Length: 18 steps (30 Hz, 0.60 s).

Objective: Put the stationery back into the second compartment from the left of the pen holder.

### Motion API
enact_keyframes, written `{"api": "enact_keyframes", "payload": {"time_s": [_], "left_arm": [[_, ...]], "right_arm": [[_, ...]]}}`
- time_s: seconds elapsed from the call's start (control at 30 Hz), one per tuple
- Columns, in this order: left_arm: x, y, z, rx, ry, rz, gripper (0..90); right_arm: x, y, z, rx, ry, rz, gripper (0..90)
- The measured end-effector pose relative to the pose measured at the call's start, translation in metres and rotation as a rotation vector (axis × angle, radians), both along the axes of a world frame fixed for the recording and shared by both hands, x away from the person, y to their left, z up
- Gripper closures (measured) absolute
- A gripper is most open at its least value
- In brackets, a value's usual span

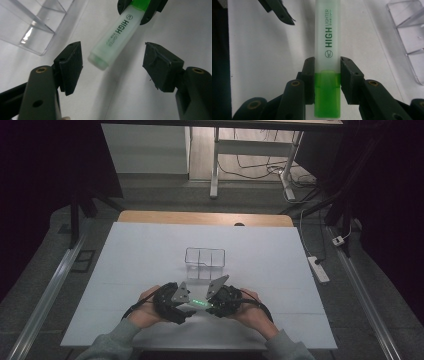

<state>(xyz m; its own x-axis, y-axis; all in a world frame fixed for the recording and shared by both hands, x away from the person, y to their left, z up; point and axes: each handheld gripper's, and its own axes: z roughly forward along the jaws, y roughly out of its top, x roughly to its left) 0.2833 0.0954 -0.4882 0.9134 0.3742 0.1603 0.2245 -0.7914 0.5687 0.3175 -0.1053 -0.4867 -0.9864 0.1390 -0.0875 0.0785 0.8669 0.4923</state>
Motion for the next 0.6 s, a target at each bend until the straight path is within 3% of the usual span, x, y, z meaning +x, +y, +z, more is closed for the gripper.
{"api": "enact_keyframes", "payload": {"time_s": [0.27, 0.4, 0.53, 0.6], "left_arm": [[0.005, -0.016, -0.004, 0.05, 0.049, -0.095, 35.6], [0.003, -0.021, -0.007, 0.076, 0.059, -0.149, 44.5], [0.002, -0.023, -0.01, 0.103, 0.065, -0.178, 56.2], [0.001, -0.023, -0.011, 0.109, 0.072, -0.2, 58.0]], "right_arm": [[-0.003, 0.002, -0.003, -0.004, -0.003, 0.043, 66.4], [-0.006, 0.003, -0.002, 0.004, 0.015, 0.082, 66.5], [-0.009, 0.005, -0.003, -0.015, 0.017, 0.123, 66.4], [-0.01, 0.005, -0.004, -0.029, 0.008, 0.138, 66.4]]}}
